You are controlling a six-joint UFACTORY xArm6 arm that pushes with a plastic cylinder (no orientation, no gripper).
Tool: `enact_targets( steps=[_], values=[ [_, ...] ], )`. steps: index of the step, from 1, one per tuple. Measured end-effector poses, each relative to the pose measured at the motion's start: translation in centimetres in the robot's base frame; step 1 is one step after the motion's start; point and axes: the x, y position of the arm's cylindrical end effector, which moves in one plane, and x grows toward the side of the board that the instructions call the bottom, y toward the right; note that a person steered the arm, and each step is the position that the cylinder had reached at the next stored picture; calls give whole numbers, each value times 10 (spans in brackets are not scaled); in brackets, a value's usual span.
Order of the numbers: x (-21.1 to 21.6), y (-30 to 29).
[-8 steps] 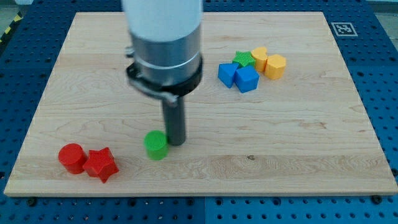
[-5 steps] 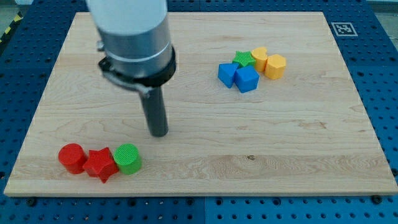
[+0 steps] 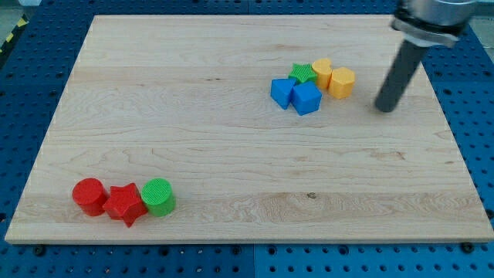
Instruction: Slide the blue cube above the red star
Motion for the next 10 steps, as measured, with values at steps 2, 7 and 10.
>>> enact_targets(
  steps=[2, 7, 10],
  values=[
    [0, -145],
    [24, -209],
    [40, -157]
  ],
)
